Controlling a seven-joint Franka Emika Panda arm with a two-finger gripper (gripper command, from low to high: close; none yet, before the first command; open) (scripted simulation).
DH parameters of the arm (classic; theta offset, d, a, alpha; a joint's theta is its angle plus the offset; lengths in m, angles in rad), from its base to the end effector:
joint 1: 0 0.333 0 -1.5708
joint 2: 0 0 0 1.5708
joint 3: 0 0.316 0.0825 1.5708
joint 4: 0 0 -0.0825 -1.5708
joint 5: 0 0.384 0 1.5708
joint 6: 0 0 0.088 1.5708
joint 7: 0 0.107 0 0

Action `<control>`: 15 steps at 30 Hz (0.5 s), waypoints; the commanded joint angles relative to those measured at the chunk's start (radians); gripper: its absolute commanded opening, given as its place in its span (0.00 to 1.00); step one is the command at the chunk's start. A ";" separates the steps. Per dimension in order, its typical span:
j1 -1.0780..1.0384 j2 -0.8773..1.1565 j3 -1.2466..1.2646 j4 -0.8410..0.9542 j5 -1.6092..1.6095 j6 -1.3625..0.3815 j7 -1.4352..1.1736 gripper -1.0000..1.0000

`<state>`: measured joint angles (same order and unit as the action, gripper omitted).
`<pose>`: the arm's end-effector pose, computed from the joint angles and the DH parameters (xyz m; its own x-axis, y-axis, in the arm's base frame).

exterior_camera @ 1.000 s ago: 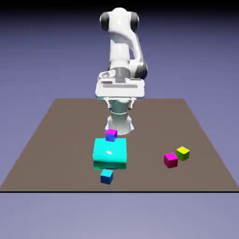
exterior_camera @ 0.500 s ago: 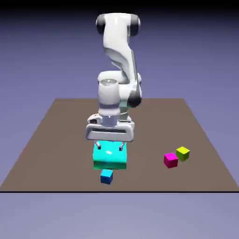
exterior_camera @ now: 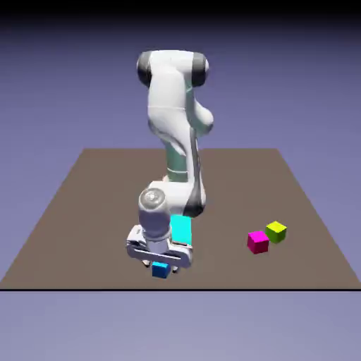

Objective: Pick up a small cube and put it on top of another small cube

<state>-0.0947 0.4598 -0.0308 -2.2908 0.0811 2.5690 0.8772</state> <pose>0.4997 -0.0655 0.1350 0.4663 -0.8752 -0.1287 -0.8674 -0.4809 0.1278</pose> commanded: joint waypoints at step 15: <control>0.385 -0.328 0.389 -0.138 -0.211 -0.198 -0.237 0.00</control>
<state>0.2899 0.1319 0.3584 -2.4287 -0.1268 2.3706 0.6386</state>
